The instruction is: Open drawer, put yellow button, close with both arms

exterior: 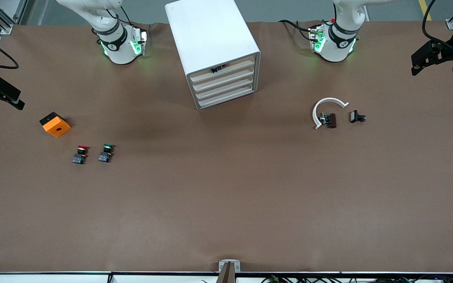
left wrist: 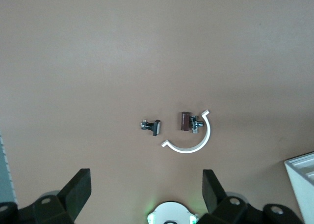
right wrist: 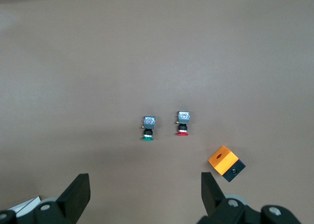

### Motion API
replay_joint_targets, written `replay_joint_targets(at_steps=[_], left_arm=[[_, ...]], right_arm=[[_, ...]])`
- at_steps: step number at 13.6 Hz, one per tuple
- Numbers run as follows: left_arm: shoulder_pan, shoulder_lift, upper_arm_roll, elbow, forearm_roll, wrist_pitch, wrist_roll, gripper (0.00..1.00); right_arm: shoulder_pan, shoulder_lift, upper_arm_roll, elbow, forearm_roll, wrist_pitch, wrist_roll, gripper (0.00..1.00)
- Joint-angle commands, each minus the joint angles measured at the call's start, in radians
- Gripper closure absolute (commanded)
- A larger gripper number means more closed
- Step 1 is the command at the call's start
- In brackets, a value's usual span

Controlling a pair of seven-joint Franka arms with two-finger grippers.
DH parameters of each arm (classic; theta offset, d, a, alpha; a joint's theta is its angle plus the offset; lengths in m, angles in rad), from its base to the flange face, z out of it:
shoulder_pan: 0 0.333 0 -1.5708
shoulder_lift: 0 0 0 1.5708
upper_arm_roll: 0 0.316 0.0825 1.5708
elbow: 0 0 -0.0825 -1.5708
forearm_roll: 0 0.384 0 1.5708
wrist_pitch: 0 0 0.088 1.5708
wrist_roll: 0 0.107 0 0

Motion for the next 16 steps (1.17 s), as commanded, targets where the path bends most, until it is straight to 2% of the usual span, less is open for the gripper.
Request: replay_joint_targets(at_steps=[1,6,9,11,12,16], left_arm=[[0.084,-0.038,0.002,-0.040,-0.076,0.027,-0.007,0.00],[0.080,-0.003,-0.005,0.003,-0.066,0.025,-0.015,0.00],[0.074,0.000,-0.010,-0.009,-0.063,0.053,-0.108,0.00],[0.078,-0.004,-0.075,-0.041,0.009,0.100,-0.121,0.00],[0.080,-0.003,-0.086,-0.042,0.019,0.107,-0.122,0.00],[0.086,0.012,-0.082,-0.034,0.006,0.105,-0.104,0.00]], right_arm=[[-0.017,-0.007,0.012,0.001,-0.005,-0.014,-0.005,0.00],[-0.018,-0.001,0.012,0.001,-0.003,-0.013,-0.002,0.00],[-0.020,-0.001,0.012,0.002,-0.003,-0.013,-0.002,0.00],[-0.023,-0.001,0.012,0.004,-0.003,-0.014,-0.002,0.00],[-0.023,-0.001,0.012,0.004,-0.003,-0.014,-0.002,0.00],[-0.008,0.001,0.009,0.004,-0.003,-0.013,-0.001,0.00]])
